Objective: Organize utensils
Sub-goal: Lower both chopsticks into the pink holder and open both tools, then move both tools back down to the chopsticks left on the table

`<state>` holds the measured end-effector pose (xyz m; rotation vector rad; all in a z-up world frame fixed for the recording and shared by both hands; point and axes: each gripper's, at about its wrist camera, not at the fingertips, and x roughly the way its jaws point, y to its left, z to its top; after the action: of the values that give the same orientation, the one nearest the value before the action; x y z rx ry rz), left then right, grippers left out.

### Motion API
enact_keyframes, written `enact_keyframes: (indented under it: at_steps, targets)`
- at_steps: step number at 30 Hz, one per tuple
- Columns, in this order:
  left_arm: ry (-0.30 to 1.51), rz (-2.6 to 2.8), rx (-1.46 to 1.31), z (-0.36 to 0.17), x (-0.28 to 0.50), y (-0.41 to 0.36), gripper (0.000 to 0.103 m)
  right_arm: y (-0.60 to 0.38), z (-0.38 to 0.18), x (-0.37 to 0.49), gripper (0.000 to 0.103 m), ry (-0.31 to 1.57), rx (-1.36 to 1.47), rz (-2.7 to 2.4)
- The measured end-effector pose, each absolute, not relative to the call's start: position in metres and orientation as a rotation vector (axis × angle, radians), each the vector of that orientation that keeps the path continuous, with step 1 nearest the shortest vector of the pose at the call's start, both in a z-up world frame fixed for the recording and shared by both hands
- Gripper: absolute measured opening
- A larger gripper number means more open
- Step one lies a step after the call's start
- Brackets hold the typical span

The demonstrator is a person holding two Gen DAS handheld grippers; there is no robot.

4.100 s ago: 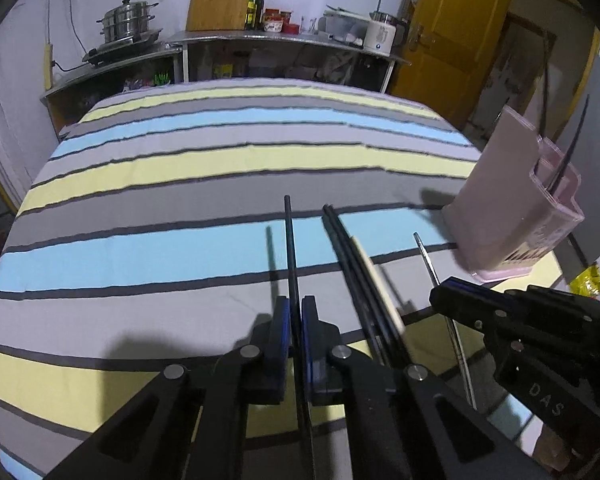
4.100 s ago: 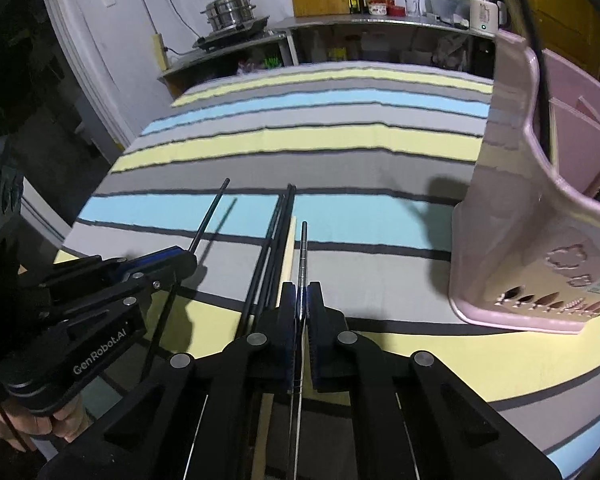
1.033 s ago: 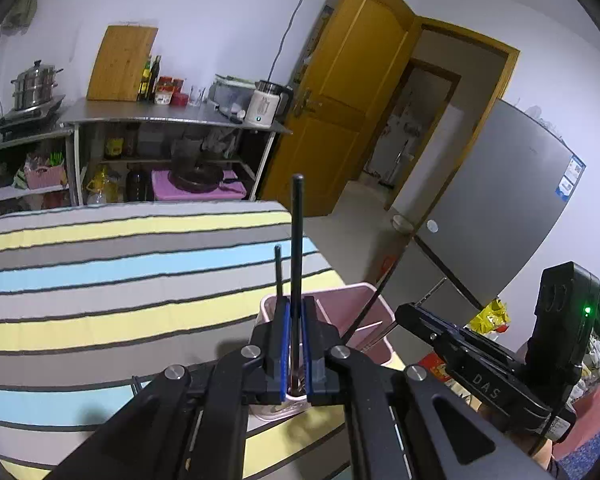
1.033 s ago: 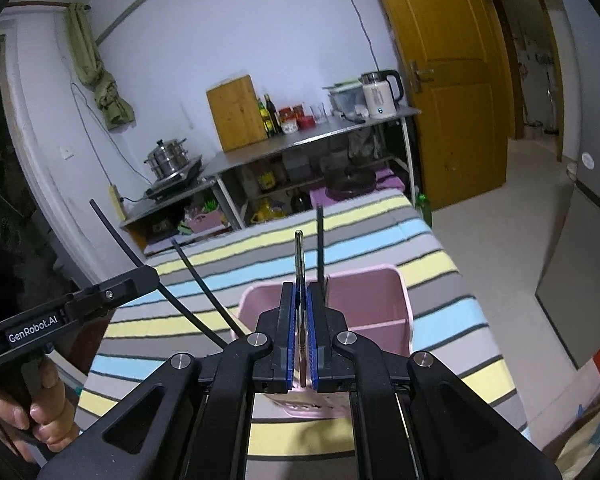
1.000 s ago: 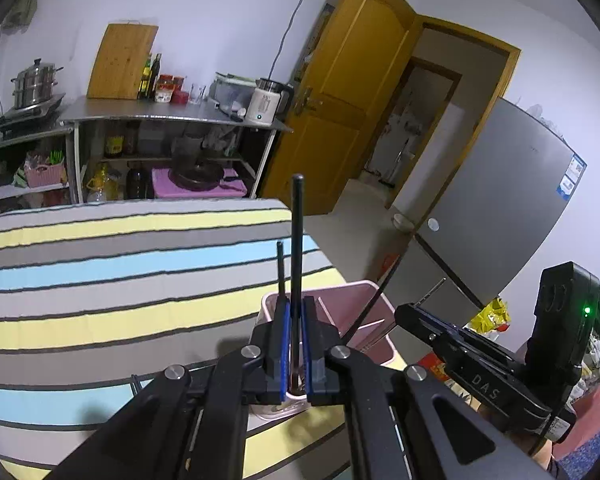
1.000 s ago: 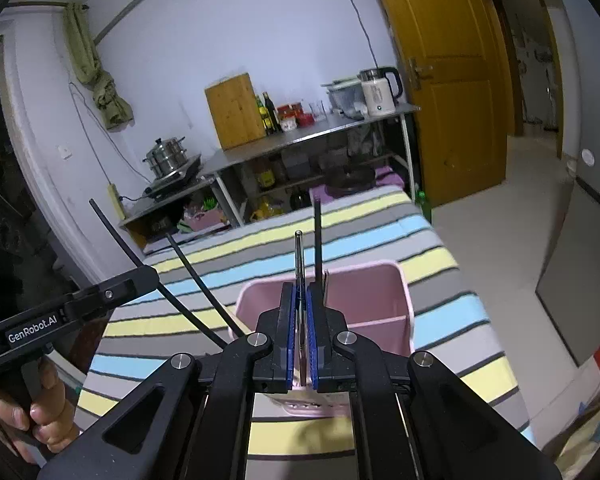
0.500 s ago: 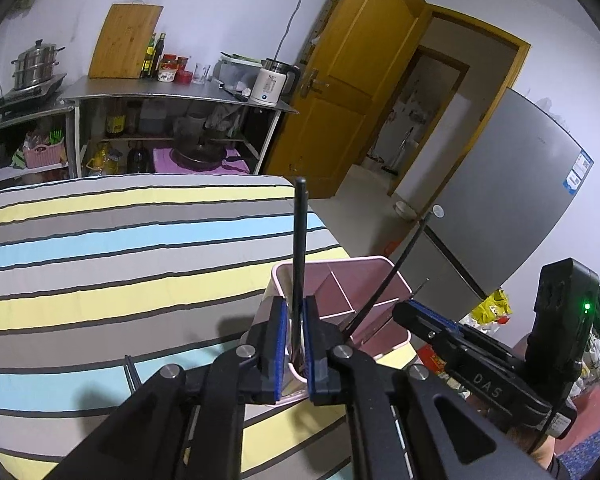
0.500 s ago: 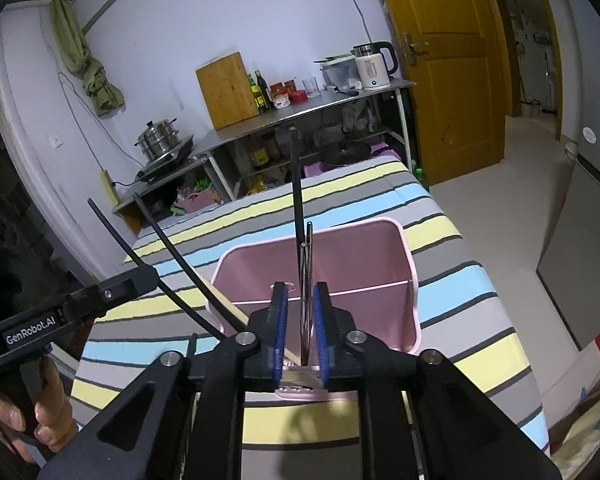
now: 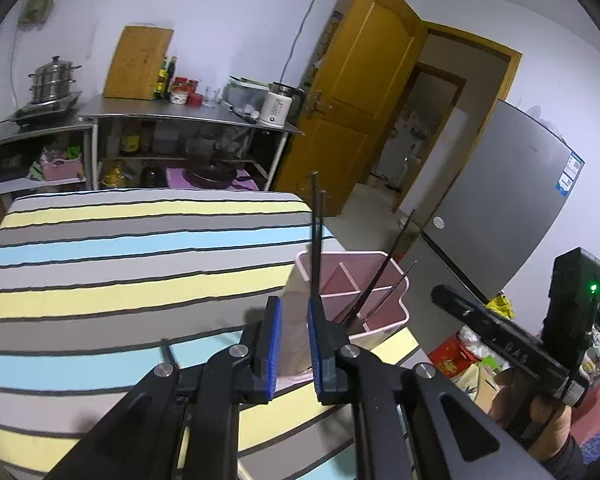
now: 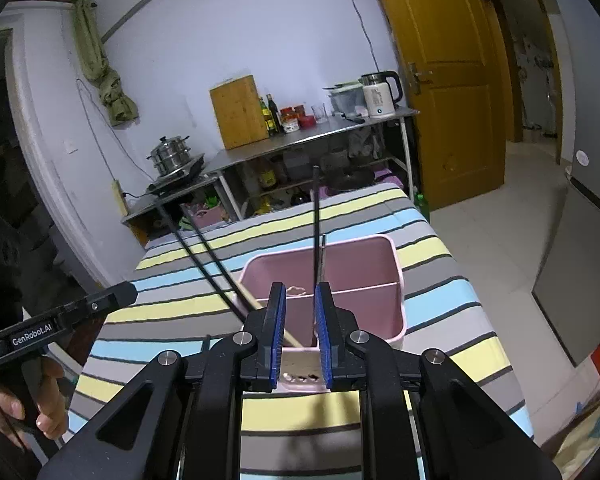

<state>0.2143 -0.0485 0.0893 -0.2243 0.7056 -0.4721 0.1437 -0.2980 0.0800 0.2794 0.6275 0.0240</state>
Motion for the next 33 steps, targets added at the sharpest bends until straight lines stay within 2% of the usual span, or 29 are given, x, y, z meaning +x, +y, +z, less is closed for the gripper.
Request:
enact_keyframes:
  at_steps: [13,33]
  targets:
    - [0.758,-0.337,-0.256,0.044,0.173,0.008,0.012,-0.258,0.063,0.118,0.015,0.692,0.249,0.136]
    - [0.937,-0.262,-0.219,-0.047,0.180,0.010,0.012,-0.201,0.004,0.128,0.015,0.866,0.193,0.262]
